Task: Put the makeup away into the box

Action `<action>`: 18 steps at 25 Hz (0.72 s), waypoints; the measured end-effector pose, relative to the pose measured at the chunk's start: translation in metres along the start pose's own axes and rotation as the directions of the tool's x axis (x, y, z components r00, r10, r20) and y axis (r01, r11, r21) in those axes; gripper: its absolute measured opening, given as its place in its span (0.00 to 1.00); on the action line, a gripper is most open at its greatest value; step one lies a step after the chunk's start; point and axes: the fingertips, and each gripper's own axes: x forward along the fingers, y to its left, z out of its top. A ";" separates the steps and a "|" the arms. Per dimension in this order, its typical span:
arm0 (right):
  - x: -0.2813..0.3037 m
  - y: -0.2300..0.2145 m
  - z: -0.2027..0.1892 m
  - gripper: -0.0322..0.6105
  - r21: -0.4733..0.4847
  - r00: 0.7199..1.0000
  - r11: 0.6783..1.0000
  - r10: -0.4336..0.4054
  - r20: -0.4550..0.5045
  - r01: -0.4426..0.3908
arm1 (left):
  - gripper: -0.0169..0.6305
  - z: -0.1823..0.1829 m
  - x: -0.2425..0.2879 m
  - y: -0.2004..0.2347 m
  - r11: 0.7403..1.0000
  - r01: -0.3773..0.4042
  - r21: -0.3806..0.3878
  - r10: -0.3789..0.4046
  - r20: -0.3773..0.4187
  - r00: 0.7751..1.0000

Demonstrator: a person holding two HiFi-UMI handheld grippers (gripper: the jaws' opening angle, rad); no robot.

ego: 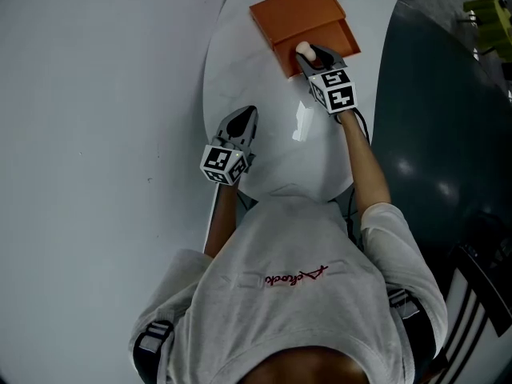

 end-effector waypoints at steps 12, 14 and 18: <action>0.014 0.010 -0.049 0.43 -0.004 0.992 1.000 0.019 -0.127 -0.020 | 0.05 -0.003 -0.004 0.008 1.000 -0.015 -0.008 0.015 -0.004 1.000; 0.013 0.010 -0.049 0.43 0.001 0.991 1.000 0.025 -0.128 -0.025 | 0.05 -0.003 -0.003 0.007 1.000 -0.012 -0.008 0.012 -0.007 1.000; 0.007 0.009 -0.043 0.43 -0.005 0.994 1.000 0.013 -0.113 -0.014 | 0.05 -0.001 -0.003 0.004 1.000 -0.009 -0.007 0.009 -0.007 1.000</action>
